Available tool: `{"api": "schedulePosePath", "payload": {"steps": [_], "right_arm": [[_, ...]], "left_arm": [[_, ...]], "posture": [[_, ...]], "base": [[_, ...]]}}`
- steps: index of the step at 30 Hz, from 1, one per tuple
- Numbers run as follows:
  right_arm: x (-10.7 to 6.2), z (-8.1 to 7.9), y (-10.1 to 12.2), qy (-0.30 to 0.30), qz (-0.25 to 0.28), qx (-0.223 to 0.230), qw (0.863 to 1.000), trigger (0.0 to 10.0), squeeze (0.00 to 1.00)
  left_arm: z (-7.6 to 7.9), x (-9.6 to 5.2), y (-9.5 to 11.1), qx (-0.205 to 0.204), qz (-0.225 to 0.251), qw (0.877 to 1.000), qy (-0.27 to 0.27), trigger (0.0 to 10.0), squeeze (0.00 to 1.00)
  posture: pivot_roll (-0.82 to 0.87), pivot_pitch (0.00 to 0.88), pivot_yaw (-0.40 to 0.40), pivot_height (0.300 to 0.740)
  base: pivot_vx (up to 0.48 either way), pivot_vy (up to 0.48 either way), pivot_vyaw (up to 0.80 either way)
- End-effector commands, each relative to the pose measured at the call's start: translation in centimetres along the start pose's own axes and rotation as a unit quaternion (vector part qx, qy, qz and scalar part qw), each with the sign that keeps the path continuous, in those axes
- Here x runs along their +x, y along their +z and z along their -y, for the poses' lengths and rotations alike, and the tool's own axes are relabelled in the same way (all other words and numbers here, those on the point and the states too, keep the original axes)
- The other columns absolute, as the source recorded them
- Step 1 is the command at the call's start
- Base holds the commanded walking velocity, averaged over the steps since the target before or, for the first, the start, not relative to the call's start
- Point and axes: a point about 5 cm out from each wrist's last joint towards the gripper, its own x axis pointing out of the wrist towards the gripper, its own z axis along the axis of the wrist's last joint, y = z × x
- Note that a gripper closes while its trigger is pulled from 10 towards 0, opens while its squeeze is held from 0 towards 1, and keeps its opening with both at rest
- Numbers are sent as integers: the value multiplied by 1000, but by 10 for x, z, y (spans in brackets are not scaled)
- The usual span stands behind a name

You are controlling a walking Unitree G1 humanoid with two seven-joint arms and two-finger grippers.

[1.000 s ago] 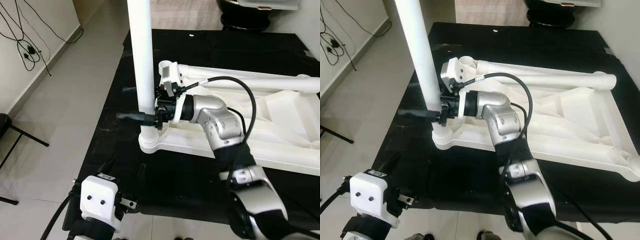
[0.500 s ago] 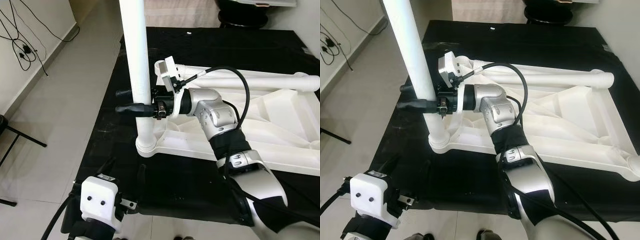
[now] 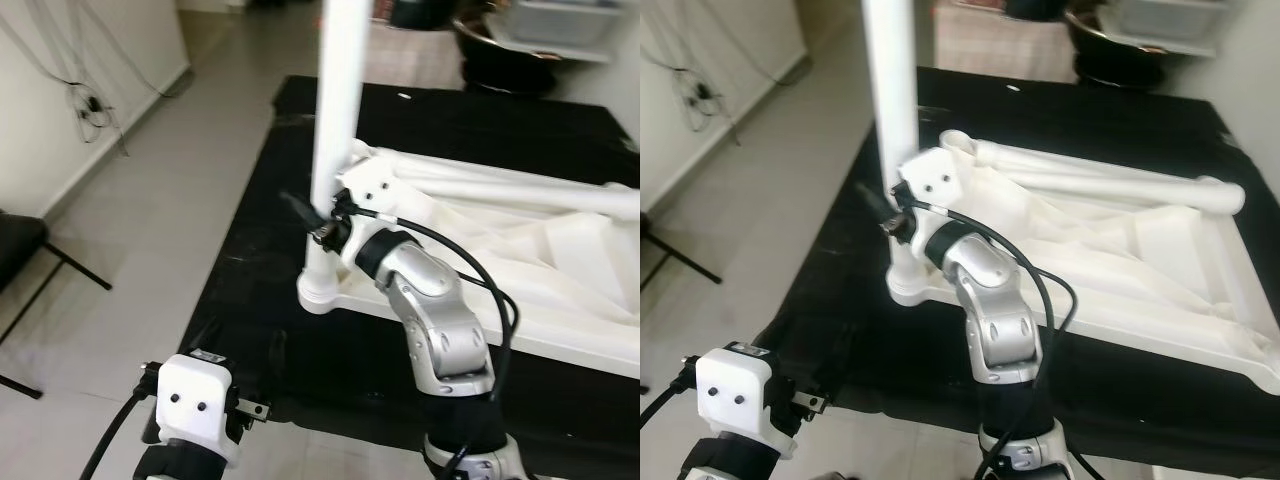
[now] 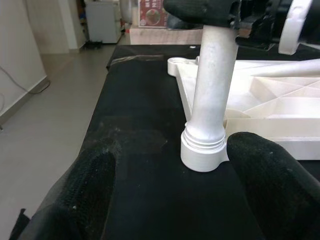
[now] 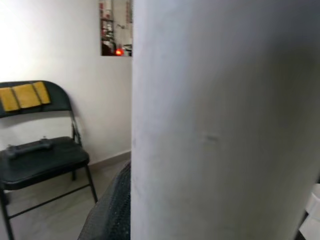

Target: Building children table

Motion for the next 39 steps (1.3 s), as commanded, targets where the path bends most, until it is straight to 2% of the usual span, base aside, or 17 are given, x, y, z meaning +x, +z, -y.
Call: {"api": "schedulePosePath", "payload": {"steps": [1, 3, 4, 5, 9, 10, 12, 17, 18, 19, 20, 21, 22, 25, 33, 38, 39], "right_arm": [[7, -11, -40, 5, -79, 43, 996, 0, 0], [12, -12, -37, 12, -74, 44, 996, 0, 0], [15, -12, -35, 21, -72, 43, 996, 588, 0], [16, -13, -34, 31, -75, 38, 996, 9294, 0], [16, -18, -26, 46, -64, 48, 996, 10000, 0], [17, -20, -19, 78, -47, 57, 994, 10000, 1000], [22, -15, 0, 153, -8, 32, 988, 10000, 1000], [28, -5, 16, 199, 19, 7, 980, 10000, 1000], [28, -3, 22, 242, 28, -8, 970, 10000, 1000], [28, -3, 22, 242, 28, -8, 970, 10000, 1000], [26, -3, 24, 295, 28, -22, 955, 10000, 1000], [26, -3, 24, 295, 28, -22, 955, 10000, 1000], [19, -1, 20, 410, -1, -77, 909, 10000, 0], [25, 6, 20, 432, -12, -78, 899, 10000, 0], [42, 18, 24, 440, -4, -46, 897, 10000, 0], [49, 22, 25, 461, -2, -32, 887, 10000, 0], [50, 22, 26, 470, -2, -28, 882, 9490, 0]], "left_arm": [[1, 0, -5, -4, -8, 1000, 3, 10000, 0], [1, 0, -5, -4, -8, 1000, 3, 10000, 0], [1, 0, -5, -5, -7, 1000, 3, 10000, 0], [1, 0, -5, -5, -7, 1000, 4, 10000, 0], [1, 0, -6, -5, -7, 1000, 4, 10000, 0], [1, 1, -6, -6, -7, 1000, 4, 10000, 0], [1, 1, -6, -6, -7, 1000, 3, 10000, 0], [2, 1, -7, -7, -8, 1000, 3, 10000, 0], [2, 1, -7, -7, -8, 1000, 2, 10000, 0], [2, 1, -7, -7, -8, 1000, 2, 10000, 0], [2, 0, -7, -7, -8, 1000, 3, 10000, 0], [2, 0, -7, -7, -8, 1000, 3, 10000, 0], [3, 0, -6, -7, -8, 1000, 3, 10000, 0], [3, 0, -6, -7, -8, 1000, 2, 10000, 0], [4, -1, -4, -9, -8, 1000, 2, 10000, 0], [4, -2, -4, -10, -10, 1000, 1, 10000, 0], [4, -2, -4, -10, -11, 1000, 1, 10000, 0]], "posture": [[101, 159, -77, 740], [101, 159, -77, 740], [101, 159, -77, 740], [101, 158, -79, 740], [97, 157, -80, 740], [97, 155, -79, 740], [101, 153, -80, 740], [103, 151, -81, 740], [104, 150, -82, 740], [104, 150, -82, 740], [104, 151, -80, 740], [104, 151, -80, 740], [105, 157, -77, 740], [105, 157, -77, 740], [113, 175, -73, 740], [134, 183, -67, 740], [138, 185, -67, 740]], "base": [[0, 0, 0], [0, 0, 0], [0, 0, 0], [0, 0, 0], [0, 0, 0], [0, 0, 0], [0, 0, 0], [0, 0, 0], [0, 0, 0], [0, 0, 0], [0, 0, 0], [0, 0, 0], [0, 0, 0], [0, 0, 0], [0, 0, 0], [0, 0, 0], [0, 0, 0]]}}
